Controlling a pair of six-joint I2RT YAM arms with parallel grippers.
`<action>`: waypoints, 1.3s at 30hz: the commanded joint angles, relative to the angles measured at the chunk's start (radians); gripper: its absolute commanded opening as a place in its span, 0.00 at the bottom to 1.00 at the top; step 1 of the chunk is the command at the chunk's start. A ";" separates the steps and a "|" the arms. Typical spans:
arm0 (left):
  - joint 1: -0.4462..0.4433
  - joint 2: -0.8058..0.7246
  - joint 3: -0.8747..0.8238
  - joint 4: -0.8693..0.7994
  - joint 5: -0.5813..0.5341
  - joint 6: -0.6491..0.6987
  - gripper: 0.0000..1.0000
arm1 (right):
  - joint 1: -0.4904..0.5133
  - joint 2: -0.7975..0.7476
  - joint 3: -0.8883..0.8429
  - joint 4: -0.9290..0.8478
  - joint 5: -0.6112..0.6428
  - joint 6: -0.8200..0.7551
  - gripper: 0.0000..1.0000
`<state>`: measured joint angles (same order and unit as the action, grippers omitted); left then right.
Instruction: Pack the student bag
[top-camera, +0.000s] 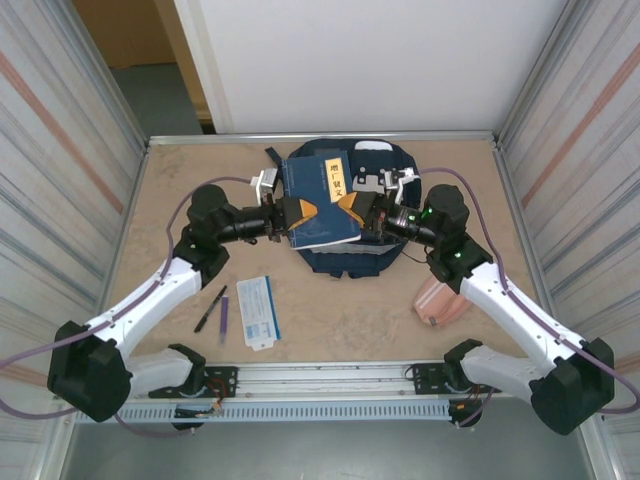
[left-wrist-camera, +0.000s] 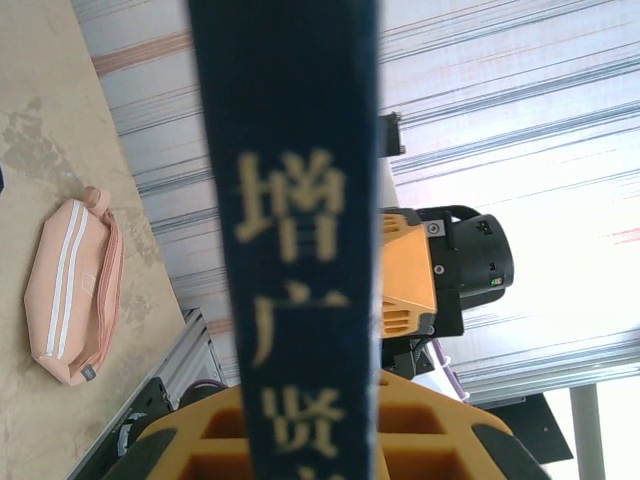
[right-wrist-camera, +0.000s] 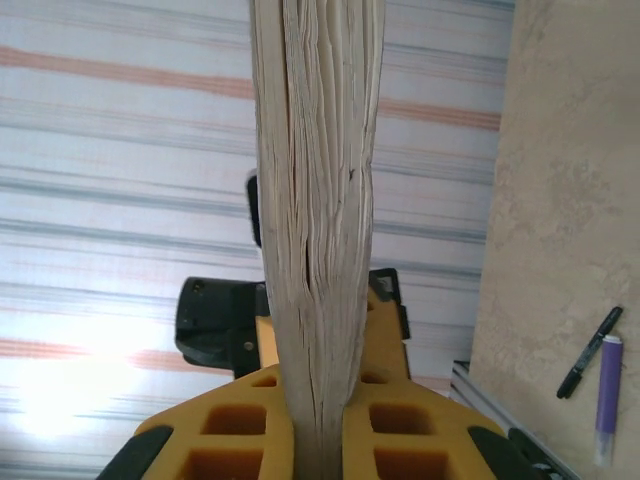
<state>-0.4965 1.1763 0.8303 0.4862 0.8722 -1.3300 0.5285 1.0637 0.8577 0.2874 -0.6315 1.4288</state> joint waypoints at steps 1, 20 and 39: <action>0.004 -0.012 -0.013 0.015 0.006 0.004 0.06 | -0.005 -0.015 0.005 0.041 0.002 -0.014 0.06; -0.017 -0.005 0.040 -0.286 0.018 0.366 0.57 | -0.090 -0.015 0.022 -0.213 0.017 -0.175 0.00; -0.148 0.542 0.533 -1.043 -0.920 1.680 0.79 | -0.647 -0.194 0.037 -0.765 -0.054 -0.617 0.00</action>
<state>-0.6369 1.6611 1.2823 -0.4633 0.1280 0.1318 -0.1097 0.9070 0.8787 -0.4103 -0.6659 0.8989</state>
